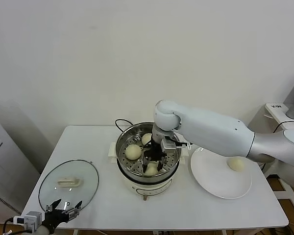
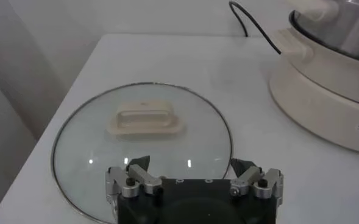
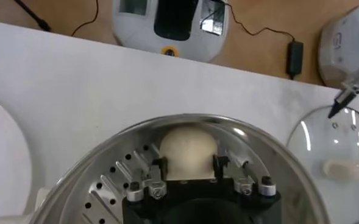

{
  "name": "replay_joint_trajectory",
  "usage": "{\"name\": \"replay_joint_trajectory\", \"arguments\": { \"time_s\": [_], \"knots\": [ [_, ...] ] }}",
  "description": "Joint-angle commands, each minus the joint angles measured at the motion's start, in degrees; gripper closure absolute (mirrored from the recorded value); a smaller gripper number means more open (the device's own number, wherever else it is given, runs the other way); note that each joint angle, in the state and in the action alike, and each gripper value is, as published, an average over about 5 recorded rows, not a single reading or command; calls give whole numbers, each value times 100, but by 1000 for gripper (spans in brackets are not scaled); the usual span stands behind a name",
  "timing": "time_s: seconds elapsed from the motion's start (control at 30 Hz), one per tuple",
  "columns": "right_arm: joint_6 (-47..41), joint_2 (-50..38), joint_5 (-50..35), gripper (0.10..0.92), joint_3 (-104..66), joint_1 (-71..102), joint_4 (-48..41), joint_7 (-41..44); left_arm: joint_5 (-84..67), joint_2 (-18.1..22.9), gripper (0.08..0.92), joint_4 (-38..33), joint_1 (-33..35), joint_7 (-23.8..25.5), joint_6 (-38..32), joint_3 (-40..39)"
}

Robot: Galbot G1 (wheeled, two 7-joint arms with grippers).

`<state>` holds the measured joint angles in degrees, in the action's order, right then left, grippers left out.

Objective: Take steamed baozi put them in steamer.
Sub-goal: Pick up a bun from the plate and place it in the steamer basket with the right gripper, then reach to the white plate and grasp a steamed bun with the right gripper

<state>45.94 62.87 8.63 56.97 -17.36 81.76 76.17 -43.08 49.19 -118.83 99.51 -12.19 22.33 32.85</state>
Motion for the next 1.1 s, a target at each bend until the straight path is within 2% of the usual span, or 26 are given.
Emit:
{"name": "replay_joint_trajectory", "arguments": {
  "time_s": [0.03, 0.17, 0.27, 0.43, 0.77, 1.1],
  "knots": [
    [-18, -19, 376, 341, -423, 91, -53, -67, 1, 3, 177, -4, 11, 1, -2, 5],
    [-136, -89, 287, 240, -862, -235, -381, -79, 7, 12, 177, -4, 24, 1, -2, 8],
    [-325, -195, 114, 208, -1162, -531, -845, -77, 13, 12, 177, -8, 38, 1, -7, 11],
    [-805, -544, -125, 203, -1349, -1012, -1589, 47, 21, 8, 177, -13, 58, 2, -12, 24],
    [-2296, -1481, -258, 203, -906, -1331, -2835, 438, 28, 9, 177, -29, 76, 2, -17, 33],
    [-2598, -1820, -312, 203, -741, -670, -3757, 521, 28, 0, 177, -41, 77, -2, -2, 54]
  ]
}}
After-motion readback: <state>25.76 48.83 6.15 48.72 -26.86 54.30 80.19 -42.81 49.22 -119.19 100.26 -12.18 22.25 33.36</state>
